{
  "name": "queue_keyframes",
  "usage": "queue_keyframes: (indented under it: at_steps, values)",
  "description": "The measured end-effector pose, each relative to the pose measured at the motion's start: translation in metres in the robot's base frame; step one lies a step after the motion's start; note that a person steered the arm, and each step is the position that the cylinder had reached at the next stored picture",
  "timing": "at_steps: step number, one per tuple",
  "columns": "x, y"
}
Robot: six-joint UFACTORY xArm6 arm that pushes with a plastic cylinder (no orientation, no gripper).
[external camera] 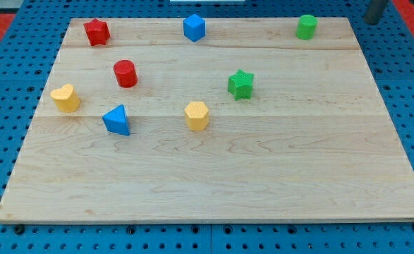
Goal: Point your arm to the green circles
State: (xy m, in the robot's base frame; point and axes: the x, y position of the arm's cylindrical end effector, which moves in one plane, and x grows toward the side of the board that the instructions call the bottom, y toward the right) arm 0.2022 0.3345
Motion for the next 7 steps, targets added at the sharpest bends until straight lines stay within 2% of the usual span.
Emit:
queue_keyframes:
  at_steps: [3, 6, 7]
  values:
    - [0.001, 0.004]
    - [0.047, -0.003]
    - [0.071, -0.043]
